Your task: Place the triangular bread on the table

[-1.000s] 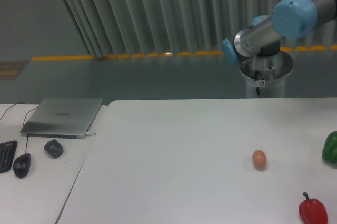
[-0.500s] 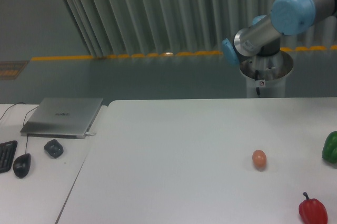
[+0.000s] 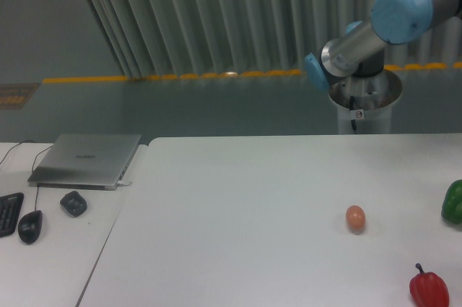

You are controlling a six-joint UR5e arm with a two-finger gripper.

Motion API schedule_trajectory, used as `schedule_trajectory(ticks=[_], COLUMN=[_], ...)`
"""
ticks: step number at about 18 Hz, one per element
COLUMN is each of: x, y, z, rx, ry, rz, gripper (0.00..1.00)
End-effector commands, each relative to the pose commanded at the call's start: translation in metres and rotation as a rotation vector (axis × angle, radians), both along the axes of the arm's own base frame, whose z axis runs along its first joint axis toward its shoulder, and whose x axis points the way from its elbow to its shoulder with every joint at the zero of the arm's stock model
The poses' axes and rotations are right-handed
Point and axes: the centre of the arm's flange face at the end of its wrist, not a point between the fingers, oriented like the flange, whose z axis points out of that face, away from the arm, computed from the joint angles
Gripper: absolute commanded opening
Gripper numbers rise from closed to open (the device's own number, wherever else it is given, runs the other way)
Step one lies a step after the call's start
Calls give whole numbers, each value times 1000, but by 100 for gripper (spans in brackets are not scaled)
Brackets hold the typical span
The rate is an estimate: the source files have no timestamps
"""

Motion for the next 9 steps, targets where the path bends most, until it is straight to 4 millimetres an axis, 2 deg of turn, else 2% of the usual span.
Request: schedule_trajectory(ticks=[5,9], x=[22,50], y=[-11,-12], z=[41,66], rx=[25,39], ry=[4,-53], rz=[20,22], gripper=[25,25])
